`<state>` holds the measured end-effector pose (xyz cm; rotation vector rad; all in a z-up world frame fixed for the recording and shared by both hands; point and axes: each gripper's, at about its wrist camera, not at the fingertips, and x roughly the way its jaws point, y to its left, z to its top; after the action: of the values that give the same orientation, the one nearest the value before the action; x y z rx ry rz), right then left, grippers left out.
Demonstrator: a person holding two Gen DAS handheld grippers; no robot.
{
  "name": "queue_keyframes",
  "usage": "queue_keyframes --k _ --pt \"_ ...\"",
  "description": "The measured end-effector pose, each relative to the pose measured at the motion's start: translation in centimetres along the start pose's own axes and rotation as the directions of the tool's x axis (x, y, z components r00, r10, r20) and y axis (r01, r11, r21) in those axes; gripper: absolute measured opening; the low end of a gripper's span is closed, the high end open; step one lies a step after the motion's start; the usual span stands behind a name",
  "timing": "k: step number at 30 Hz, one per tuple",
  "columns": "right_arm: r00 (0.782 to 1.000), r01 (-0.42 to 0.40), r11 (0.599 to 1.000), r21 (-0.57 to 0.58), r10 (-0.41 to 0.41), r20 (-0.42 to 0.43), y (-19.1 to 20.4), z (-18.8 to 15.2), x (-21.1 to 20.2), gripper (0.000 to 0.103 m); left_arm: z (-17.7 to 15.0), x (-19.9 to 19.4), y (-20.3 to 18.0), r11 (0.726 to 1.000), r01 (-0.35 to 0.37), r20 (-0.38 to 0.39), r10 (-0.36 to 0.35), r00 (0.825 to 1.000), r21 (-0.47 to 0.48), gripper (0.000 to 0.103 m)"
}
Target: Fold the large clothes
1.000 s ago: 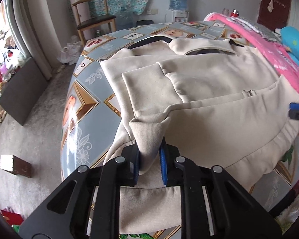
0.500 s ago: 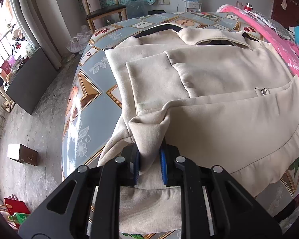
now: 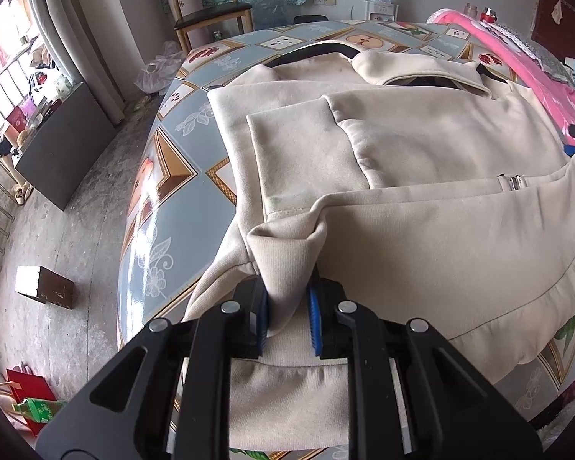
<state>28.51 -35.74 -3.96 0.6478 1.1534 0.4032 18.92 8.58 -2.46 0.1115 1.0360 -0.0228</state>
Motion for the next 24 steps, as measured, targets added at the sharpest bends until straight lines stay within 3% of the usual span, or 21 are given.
queue_keyframes --k 8,14,19,24 --pt "0.994 -0.091 0.995 0.030 0.093 -0.064 -1.4 -4.1 -1.7 0.055 0.0 0.0 0.1 1.000 0.009 -0.001 -0.009 1.000 -0.008 0.016" --pt "0.998 -0.030 0.996 -0.082 0.026 -0.057 1.3 -6.2 -2.7 0.055 0.0 0.0 0.1 1.000 0.003 -0.001 -0.003 1.000 -0.002 0.016" --pt "0.996 -0.070 0.969 -0.235 0.056 -0.063 4.1 -7.7 -3.6 0.055 0.0 0.0 0.1 1.000 0.003 0.001 -0.003 1.000 -0.001 0.016" --pt "0.997 -0.025 0.986 -0.166 0.011 -0.083 2.4 -6.4 -1.7 0.055 0.0 -0.1 0.2 1.000 0.015 0.003 -0.015 1.000 -0.002 0.016"
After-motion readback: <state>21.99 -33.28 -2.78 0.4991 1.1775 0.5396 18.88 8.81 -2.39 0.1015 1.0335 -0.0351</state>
